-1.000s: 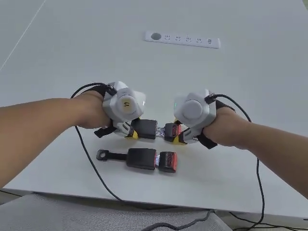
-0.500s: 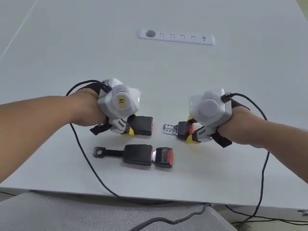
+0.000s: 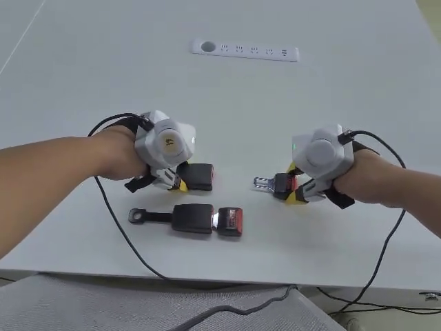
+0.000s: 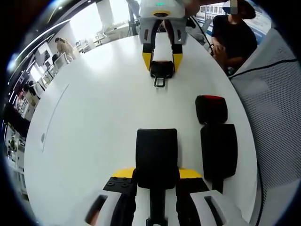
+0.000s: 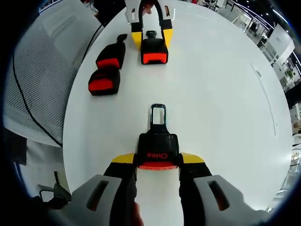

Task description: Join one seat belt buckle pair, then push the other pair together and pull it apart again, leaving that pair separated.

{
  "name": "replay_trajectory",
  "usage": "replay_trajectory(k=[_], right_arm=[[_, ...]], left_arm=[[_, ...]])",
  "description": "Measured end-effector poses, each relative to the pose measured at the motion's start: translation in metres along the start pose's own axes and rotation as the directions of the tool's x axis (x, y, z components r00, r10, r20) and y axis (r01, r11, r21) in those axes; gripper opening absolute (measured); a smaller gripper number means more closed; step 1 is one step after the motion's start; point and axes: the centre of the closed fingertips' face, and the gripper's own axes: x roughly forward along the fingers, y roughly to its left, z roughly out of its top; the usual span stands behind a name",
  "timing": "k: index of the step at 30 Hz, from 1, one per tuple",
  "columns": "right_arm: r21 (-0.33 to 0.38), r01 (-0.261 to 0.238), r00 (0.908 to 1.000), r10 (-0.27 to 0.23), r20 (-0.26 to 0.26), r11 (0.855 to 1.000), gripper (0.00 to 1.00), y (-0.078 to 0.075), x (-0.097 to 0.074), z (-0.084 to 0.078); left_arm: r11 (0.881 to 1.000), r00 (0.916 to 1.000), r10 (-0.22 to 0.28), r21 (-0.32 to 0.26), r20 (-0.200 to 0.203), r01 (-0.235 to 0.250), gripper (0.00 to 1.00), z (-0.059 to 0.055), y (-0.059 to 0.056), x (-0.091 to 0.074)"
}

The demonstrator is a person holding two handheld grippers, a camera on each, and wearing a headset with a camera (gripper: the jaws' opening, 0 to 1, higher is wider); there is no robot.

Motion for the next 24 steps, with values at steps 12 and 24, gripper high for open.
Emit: replay_trajectory(k=[12, 24], right_arm=[[0.044, 0.050, 0.9986, -0.050, 0.015, 0.998, 0.42, -0.002, -0.004, 0.000], [0.151, 0.108, 0.9801, -0.130, 0.150, 0.983, 0.47, 0.010, -0.027, 0.029]], left_arm=[[0.999, 0.9995, 0.032, 0.020, -0.004, -0.032, 0.33, 0.001, -0.001, -0.003], [0.984, 0.9849, 0.133, -0.130, 0.111, -0.118, 0.48, 0.004, -0.012, -0.045]])
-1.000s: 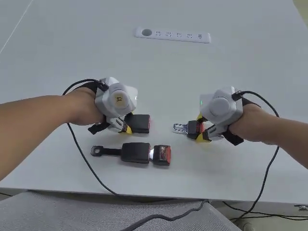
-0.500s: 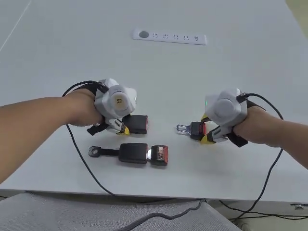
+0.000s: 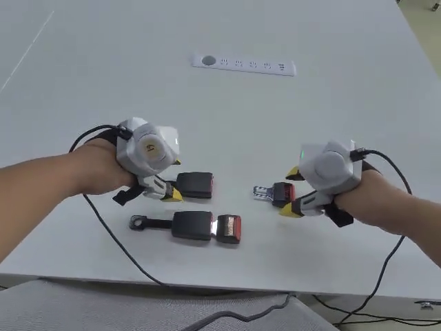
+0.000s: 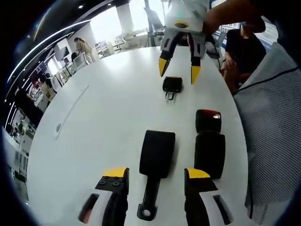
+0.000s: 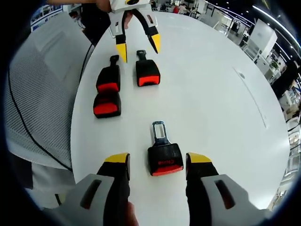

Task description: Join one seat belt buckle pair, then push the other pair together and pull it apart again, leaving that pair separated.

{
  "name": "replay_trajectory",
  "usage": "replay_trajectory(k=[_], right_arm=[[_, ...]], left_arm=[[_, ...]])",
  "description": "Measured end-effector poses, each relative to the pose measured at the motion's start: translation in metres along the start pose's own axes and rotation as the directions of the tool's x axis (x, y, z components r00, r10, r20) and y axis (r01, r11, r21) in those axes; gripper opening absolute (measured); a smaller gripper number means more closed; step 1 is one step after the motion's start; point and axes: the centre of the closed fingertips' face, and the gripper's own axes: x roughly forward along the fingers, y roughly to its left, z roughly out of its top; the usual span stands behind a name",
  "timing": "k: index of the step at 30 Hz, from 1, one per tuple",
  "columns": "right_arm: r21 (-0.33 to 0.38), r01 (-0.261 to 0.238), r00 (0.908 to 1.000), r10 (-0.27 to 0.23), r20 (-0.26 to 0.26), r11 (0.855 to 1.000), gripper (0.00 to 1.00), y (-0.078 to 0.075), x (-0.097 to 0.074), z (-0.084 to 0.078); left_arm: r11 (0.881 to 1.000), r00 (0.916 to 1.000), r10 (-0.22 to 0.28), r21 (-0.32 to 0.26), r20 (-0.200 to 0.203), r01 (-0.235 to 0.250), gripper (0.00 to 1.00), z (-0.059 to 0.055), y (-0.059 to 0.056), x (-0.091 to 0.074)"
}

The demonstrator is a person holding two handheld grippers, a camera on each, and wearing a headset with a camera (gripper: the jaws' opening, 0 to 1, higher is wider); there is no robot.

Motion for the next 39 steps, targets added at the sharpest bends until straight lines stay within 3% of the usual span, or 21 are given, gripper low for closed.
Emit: replay_trajectory(k=[3, 6, 15, 20, 24, 26, 28, 31, 33, 37, 39], right_arm=[[0.016, 0.014, 0.9990, -0.015, 0.043, 1.000, 0.48, 0.009, -0.006, 0.009], [0.007, 0.014, 0.9976, -0.014, 0.067, 1.000, 0.50, 0.028, -0.012, 0.016], [0.079, 0.025, 0.9916, -0.035, 0.125, 0.997, 0.53, 0.057, -0.029, 0.015], [0.151, 0.044, 0.9854, -0.067, 0.156, 0.988, 0.58, 0.061, -0.038, 0.008], [0.201, 0.072, 0.9791, -0.107, 0.173, 0.977, 0.64, 0.062, -0.047, 0.003], [0.212, 0.082, 0.9784, -0.119, 0.169, 0.974, 0.66, 0.062, -0.049, -0.002], [0.230, 0.082, 0.9793, -0.122, 0.162, 0.970, 0.67, 0.064, -0.051, -0.004], [0.244, 0.097, 0.9745, -0.142, 0.174, 0.965, 0.70, 0.065, -0.054, -0.004], [0.260, 0.110, 0.9687, -0.162, 0.188, 0.959, 0.74, 0.064, -0.056, -0.002], [0.233, 0.152, 0.9664, -0.194, 0.169, 0.960, 0.81, 0.061, -0.059, -0.008], [0.238, 0.167, 0.9585, -0.214, 0.188, 0.957, 0.88, 0.058, -0.063, -0.008]], left_arm=[[1.000, 0.9994, 0.018, 0.009, 0.028, -0.018, 0.52, 0.003, -0.007, -0.017], [0.999, 0.9980, 0.037, -0.023, 0.051, -0.036, 0.57, 0.002, -0.015, -0.031], [0.994, 0.9923, 0.061, -0.097, 0.108, -0.050, 0.71, -0.009, -0.042, -0.061], [0.987, 0.9885, 0.094, -0.137, 0.118, -0.078, 0.78, -0.015, -0.048, -0.078], [0.973, 0.9819, 0.132, -0.204, 0.136, -0.103, 0.83, -0.021, -0.047, -0.090], [0.966, 0.9811, 0.140, -0.235, 0.133, -0.106, 0.86, -0.026, -0.049, -0.093], [0.959, 0.9778, 0.129, -0.270, 0.165, -0.081, 0.89, -0.024, -0.057, -0.094], [0.961, 0.9778, 0.139, -0.260, 0.157, -0.094, 0.91, -0.028, -0.060, -0.095], [0.956, 0.9784, 0.149, -0.275, 0.143, -0.105, 0.94, -0.029, -0.060, -0.096], [0.945, 0.9733, 0.177, -0.302, 0.146, -0.127, 0.97, -0.030, -0.057, -0.099], [0.943, 0.9697, 0.198, -0.297, 0.143, -0.149, 1.00, -0.033, -0.053, -0.101]])
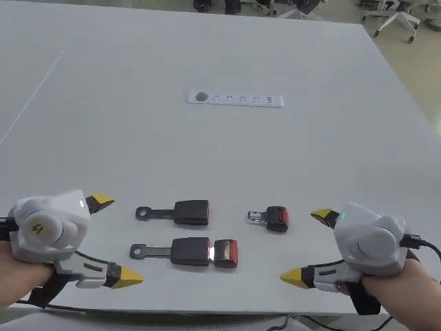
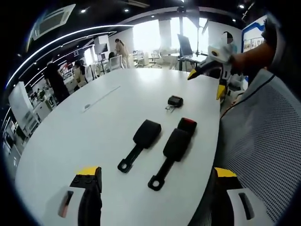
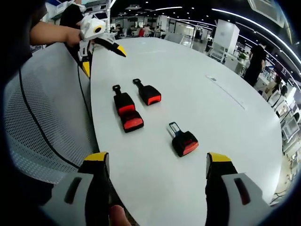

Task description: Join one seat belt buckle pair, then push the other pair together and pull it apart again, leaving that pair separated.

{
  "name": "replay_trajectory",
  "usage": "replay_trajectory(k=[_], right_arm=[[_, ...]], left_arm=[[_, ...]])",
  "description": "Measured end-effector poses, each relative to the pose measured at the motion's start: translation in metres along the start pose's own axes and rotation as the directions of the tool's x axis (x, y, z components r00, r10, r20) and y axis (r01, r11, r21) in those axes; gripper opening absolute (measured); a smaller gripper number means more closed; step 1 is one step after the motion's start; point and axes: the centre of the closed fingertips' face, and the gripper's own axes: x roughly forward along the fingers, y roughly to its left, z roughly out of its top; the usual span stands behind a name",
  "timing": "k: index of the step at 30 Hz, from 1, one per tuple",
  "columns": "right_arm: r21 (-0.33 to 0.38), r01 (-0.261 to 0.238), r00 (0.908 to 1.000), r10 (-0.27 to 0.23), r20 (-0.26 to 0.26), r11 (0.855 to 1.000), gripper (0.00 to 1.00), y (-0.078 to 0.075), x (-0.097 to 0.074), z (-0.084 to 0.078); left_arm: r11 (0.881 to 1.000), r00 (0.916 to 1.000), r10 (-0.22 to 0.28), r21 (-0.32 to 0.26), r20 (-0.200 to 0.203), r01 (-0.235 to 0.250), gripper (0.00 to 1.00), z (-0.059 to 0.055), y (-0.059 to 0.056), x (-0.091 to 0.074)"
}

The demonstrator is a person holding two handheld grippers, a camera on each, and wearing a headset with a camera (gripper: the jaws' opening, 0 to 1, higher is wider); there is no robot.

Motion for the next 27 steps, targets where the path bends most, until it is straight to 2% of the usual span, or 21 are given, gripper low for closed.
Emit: replay_trajectory(k=[3, 4, 7, 12, 14, 16, 23, 27], right_arm=[[-0.004, 0.026, 0.9994, -0.026, 0.021, 1.000, 1.00, -0.003, -0.003, 0.001], [-0.022, 0.026, 0.9991, -0.025, 0.034, 0.999, 1.00, -0.003, -0.003, 0.002], [0.011, 0.024, 0.9995, -0.024, 0.022, 1.000, 1.00, -0.002, -0.004, -0.005], [0.028, 0.035, 0.9990, -0.035, 0.028, 0.999, 1.00, -0.001, -0.005, -0.004], [0.026, 0.058, 0.9981, -0.058, 0.022, 0.998, 1.00, -0.005, -0.005, -0.005], [0.037, 0.052, 0.9983, -0.053, 0.026, 0.998, 1.00, -0.004, -0.004, -0.006], [0.049, 0.070, 0.9972, -0.071, 0.024, 0.996, 1.00, -0.005, -0.007, -0.004], [0.062, 0.062, 0.9978, -0.063, 0.019, 0.996, 1.00, -0.004, -0.008, -0.007]], left_arm=[[1.000, 0.9999, 0.011, -0.014, 0.012, -0.010, 1.00, 0.001, 0.004, -0.002], [1.000, 0.9998, 0.015, -0.013, 0.012, -0.015, 1.00, 0.002, 0.004, -0.003], [1.000, 0.9999, 0.015, -0.014, 0.006, -0.015, 1.00, -0.004, 0.005, -0.005], [1.000, 0.9999, 0.006, -0.017, 0.011, -0.006, 1.00, -0.003, 0.001, -0.003], [1.000, 0.9999, 0.001, -0.019, 0.010, -0.001, 1.00, -0.005, 0.000, -0.001], [1.000, 0.9999, 0.001, -0.017, 0.012, -0.001, 1.00, -0.005, 0.001, -0.001], [0.999, 0.9995, 0.028, -0.024, 0.014, -0.027, 1.00, -0.007, 0.006, -0.003], [0.998, 0.9988, 0.048, -0.030, -0.002, -0.048, 1.00, -0.015, 0.014, -0.003]])
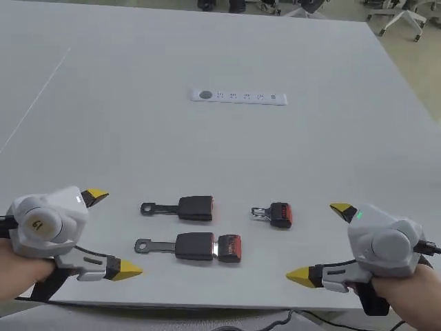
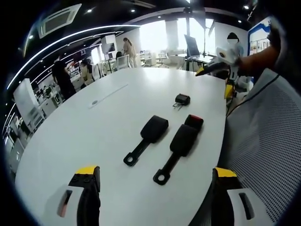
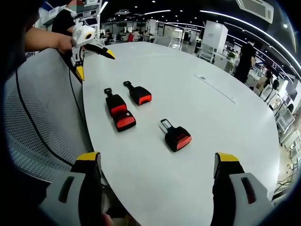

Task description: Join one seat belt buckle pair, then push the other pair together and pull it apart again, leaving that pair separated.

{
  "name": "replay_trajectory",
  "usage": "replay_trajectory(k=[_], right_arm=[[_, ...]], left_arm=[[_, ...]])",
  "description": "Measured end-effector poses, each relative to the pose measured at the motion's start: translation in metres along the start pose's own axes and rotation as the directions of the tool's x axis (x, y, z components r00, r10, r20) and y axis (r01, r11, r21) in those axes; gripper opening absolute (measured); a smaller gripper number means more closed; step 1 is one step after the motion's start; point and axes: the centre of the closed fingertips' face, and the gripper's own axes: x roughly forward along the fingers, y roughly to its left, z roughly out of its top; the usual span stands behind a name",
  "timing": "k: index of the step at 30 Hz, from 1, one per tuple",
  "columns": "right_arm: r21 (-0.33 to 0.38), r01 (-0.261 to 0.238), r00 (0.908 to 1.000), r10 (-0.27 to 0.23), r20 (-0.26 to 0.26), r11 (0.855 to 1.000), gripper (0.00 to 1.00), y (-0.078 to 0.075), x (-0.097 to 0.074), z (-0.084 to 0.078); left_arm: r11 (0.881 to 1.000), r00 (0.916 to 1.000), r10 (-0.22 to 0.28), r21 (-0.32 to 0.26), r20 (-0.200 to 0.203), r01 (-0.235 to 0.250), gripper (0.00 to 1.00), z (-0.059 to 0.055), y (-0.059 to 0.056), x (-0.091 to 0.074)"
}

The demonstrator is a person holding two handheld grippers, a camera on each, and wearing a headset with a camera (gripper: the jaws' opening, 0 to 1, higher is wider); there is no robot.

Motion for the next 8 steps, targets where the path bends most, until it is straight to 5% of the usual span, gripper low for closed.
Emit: replay_trajectory(k=[8], right_arm=[[0.001, -0.009, 1.0000, 0.009, 0.005, 1.000, 1.00, 0.0025, -0.0022, 0.0010]], left_arm=[[1.000, 0.9999, -0.005, -0.006, -0.013, 0.005, 1.00, -0.0052, -0.0026, 0.0023]])
